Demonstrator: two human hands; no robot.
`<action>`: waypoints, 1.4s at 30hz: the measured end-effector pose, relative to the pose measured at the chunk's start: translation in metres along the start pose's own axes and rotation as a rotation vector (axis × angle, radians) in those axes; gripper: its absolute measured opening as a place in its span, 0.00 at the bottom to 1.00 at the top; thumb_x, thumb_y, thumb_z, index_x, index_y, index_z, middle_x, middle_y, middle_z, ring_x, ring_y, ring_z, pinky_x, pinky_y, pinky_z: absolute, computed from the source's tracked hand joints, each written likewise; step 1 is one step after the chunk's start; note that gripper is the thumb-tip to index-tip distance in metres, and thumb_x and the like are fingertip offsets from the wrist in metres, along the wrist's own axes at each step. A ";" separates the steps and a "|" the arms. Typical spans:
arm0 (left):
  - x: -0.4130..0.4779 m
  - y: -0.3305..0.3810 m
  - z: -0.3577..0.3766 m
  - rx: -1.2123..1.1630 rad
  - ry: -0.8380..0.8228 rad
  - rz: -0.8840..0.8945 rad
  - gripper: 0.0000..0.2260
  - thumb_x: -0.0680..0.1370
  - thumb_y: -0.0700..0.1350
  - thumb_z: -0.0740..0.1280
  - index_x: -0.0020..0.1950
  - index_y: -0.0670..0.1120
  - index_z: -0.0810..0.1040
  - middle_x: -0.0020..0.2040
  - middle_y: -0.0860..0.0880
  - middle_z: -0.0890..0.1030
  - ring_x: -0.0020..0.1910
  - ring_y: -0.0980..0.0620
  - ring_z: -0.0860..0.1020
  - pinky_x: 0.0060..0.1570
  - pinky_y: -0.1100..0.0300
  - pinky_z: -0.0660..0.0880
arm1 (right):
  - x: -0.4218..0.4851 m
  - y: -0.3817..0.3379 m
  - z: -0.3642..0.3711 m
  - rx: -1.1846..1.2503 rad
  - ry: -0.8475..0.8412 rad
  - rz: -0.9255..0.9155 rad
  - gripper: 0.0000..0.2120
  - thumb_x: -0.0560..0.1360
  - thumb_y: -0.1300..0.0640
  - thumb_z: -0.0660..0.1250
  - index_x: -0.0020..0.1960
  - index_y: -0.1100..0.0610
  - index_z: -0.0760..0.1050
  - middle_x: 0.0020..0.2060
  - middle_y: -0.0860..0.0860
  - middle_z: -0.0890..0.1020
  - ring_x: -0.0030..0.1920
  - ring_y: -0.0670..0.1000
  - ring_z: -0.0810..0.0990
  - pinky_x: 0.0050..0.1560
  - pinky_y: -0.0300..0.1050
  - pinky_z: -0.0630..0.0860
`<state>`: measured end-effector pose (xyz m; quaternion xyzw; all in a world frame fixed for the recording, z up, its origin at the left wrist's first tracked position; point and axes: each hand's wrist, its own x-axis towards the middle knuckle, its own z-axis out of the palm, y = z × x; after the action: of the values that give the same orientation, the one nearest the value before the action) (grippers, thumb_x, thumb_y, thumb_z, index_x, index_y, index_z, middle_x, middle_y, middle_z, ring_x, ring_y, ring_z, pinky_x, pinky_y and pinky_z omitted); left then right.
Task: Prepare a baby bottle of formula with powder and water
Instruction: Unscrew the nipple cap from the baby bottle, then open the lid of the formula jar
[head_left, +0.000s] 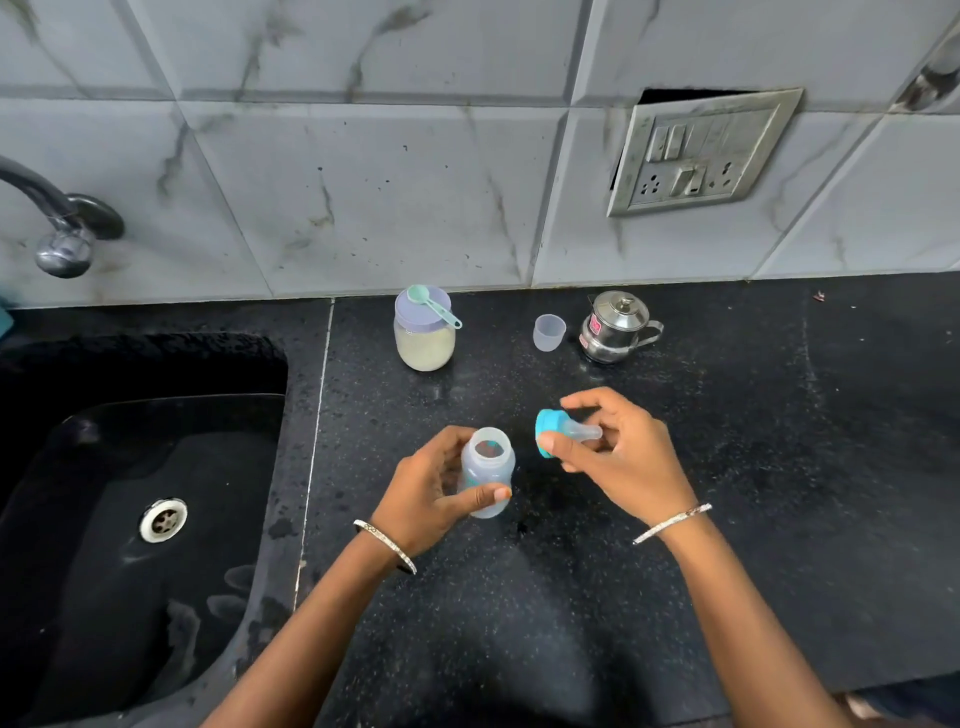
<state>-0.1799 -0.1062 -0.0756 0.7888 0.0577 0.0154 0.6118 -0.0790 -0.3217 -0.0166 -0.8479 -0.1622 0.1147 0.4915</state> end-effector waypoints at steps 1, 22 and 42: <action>0.000 -0.004 0.004 0.026 0.036 0.009 0.26 0.68 0.56 0.79 0.62 0.50 0.76 0.57 0.54 0.83 0.57 0.52 0.82 0.59 0.50 0.80 | -0.001 0.008 0.002 -0.113 0.054 0.014 0.20 0.67 0.44 0.81 0.54 0.50 0.80 0.36 0.49 0.85 0.35 0.47 0.85 0.41 0.42 0.82; 0.002 -0.037 0.033 0.180 0.121 -0.037 0.25 0.71 0.48 0.79 0.63 0.53 0.72 0.58 0.60 0.80 0.57 0.62 0.79 0.60 0.59 0.77 | -0.002 0.080 0.046 -0.783 -0.067 -0.023 0.22 0.73 0.47 0.76 0.65 0.47 0.77 0.57 0.49 0.81 0.58 0.55 0.78 0.54 0.52 0.74; 0.115 -0.010 -0.086 0.354 0.418 -0.197 0.35 0.70 0.46 0.80 0.72 0.42 0.68 0.69 0.43 0.75 0.67 0.44 0.75 0.63 0.55 0.70 | 0.115 -0.024 0.050 -0.157 -0.062 -0.053 0.18 0.84 0.43 0.60 0.65 0.53 0.77 0.49 0.53 0.86 0.54 0.56 0.85 0.60 0.56 0.79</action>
<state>-0.0748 -0.0079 -0.0687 0.8536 0.2605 0.1079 0.4380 0.0054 -0.2261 -0.0243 -0.8753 -0.2082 0.1150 0.4210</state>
